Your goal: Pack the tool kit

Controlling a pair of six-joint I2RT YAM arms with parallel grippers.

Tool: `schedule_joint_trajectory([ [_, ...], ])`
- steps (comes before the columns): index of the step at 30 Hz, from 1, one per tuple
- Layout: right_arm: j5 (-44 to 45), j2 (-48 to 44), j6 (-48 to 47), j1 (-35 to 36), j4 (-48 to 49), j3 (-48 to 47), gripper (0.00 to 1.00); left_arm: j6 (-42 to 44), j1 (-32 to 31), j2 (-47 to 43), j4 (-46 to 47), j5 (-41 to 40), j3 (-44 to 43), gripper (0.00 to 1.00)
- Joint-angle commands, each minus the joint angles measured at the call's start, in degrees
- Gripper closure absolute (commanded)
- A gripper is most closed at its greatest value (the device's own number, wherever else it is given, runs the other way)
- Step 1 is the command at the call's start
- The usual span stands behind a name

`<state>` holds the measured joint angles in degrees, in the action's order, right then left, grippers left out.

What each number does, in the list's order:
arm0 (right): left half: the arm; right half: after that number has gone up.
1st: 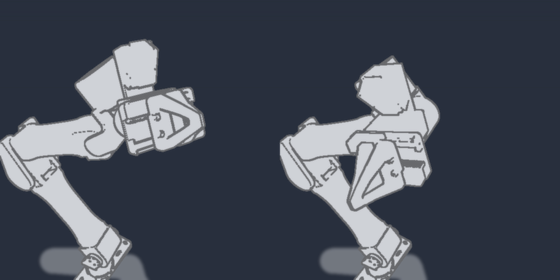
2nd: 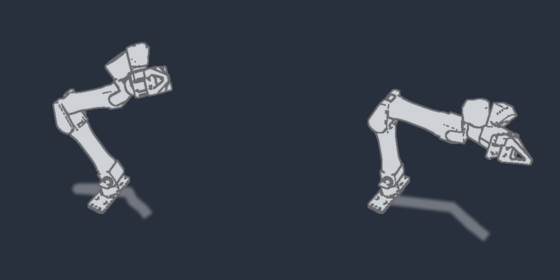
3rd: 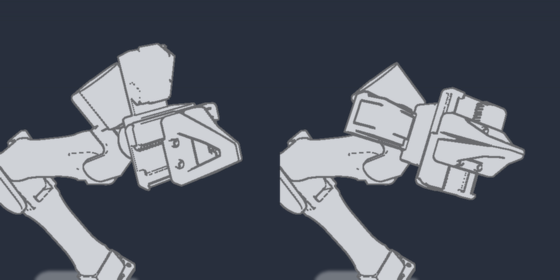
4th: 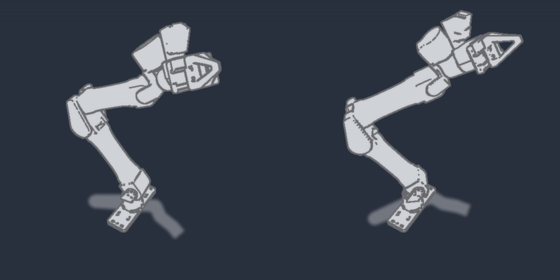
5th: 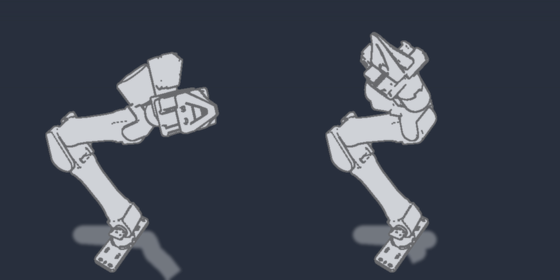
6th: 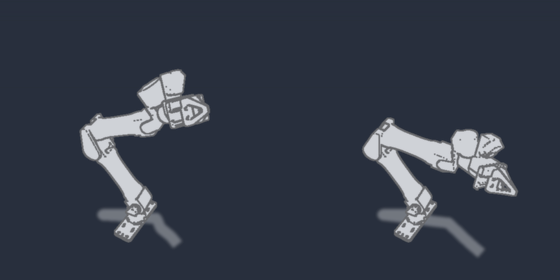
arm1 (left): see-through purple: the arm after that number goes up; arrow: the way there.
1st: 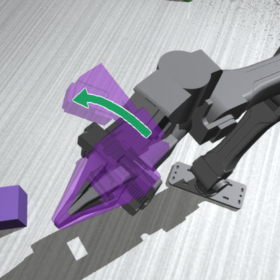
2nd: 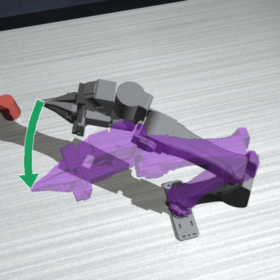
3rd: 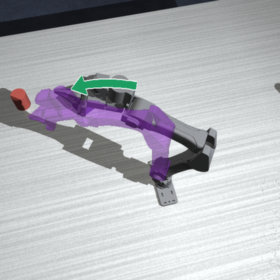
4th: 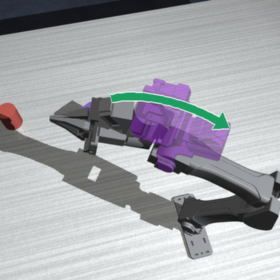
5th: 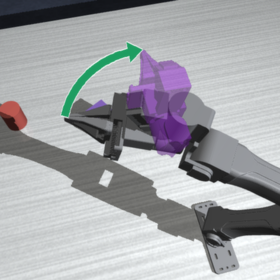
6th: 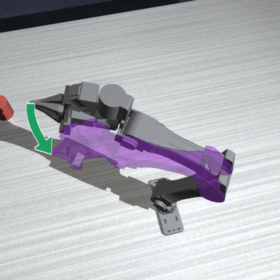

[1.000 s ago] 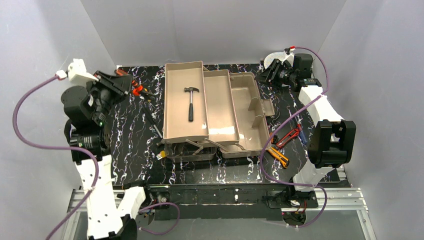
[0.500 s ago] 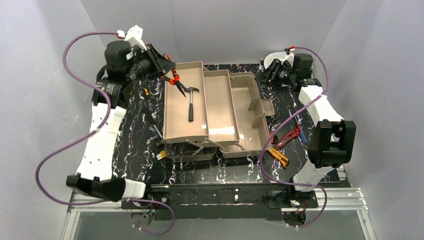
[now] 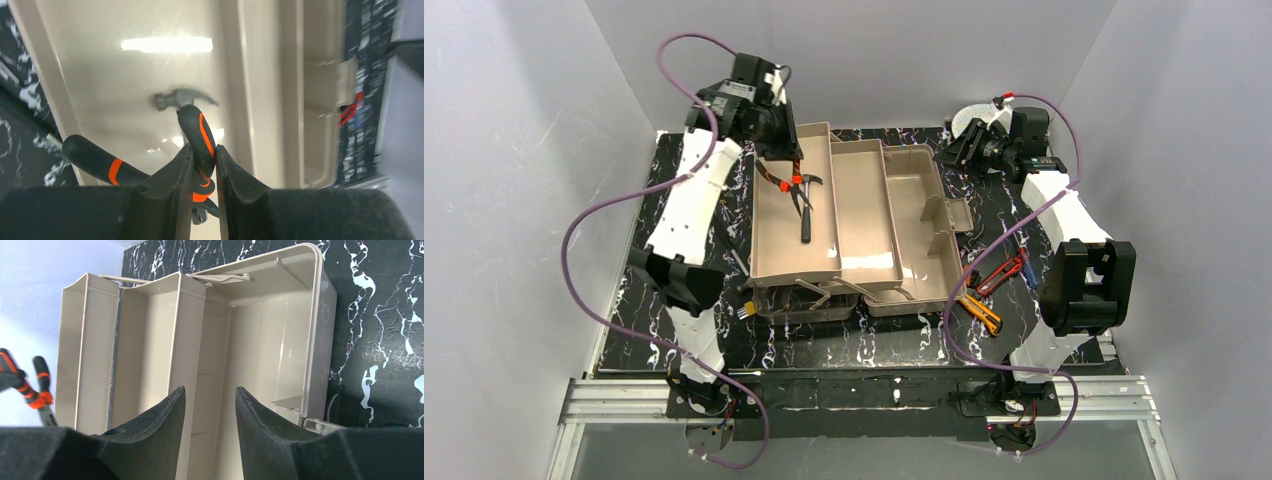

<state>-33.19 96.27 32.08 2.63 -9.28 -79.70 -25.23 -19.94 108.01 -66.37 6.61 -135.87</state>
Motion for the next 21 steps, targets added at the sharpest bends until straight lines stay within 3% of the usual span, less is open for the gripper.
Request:
schedule_joint_trajectory([
  [1,-0.6,-0.3,-1.0,-0.3,0.7,-1.6,0.51,4.6,-2.7,0.8,-12.3,-5.7,-1.8,1.00],
  [14,-0.6,-0.1,-1.0,-0.3,0.8,-1.7,0.51,8.7,-3.6,1.6,-18.2,-9.7,1.2,1.00],
  [21,-0.4,-0.2,-1.0,-0.3,0.7,-1.6,0.51,7.6,-5.3,-4.5,-7.3,-3.9,0.8,1.00],
])
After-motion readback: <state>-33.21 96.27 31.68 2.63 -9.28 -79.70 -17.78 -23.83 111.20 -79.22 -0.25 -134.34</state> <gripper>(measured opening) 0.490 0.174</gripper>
